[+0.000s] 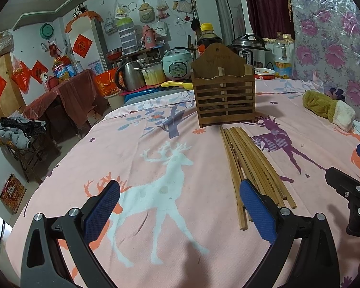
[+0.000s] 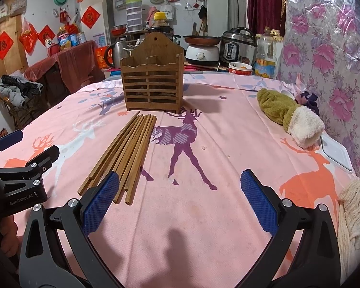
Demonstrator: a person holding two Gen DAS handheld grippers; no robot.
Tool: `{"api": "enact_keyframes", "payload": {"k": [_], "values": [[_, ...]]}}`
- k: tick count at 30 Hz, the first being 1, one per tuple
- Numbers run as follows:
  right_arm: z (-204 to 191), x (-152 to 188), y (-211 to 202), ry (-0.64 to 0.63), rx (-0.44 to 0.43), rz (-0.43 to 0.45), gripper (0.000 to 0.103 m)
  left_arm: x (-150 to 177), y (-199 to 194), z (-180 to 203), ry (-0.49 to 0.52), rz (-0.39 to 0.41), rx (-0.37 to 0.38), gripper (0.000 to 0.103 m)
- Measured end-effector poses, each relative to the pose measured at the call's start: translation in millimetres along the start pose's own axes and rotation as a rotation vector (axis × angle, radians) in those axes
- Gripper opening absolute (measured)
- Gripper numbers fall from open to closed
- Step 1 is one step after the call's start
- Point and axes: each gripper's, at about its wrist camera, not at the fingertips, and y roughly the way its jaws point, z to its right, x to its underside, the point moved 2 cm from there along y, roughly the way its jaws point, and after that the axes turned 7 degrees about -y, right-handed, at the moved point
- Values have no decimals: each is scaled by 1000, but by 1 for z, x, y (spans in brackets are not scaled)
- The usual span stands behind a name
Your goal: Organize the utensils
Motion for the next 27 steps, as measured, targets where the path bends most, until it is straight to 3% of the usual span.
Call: {"api": "enact_keyframes", "payload": {"k": [27], "values": [[1, 2, 2, 5, -3, -7, 97, 0, 0, -1, 0, -1, 2, 98]]}}
